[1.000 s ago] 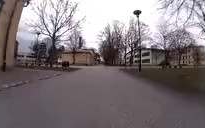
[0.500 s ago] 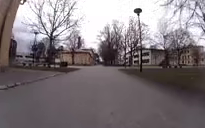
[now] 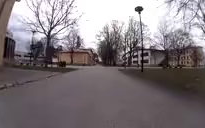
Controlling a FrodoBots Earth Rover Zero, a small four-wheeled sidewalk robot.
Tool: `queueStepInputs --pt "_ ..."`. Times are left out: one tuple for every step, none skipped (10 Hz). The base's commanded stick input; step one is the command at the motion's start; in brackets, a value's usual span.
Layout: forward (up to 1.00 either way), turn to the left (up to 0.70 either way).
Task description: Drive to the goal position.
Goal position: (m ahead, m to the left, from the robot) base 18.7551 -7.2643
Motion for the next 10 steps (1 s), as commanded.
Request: queueStepInputs --pt "0.85 0.00" --pt "0.85 0.00" --pt "0.85 0.00" --pt "0.85 0.00" --pt "0.85 0.00" --pt "0.85 0.00" --pt "0.85 0.00" --pt "0.85 0.00" --pt "0.85 0.00" --pt "0.85 0.00"
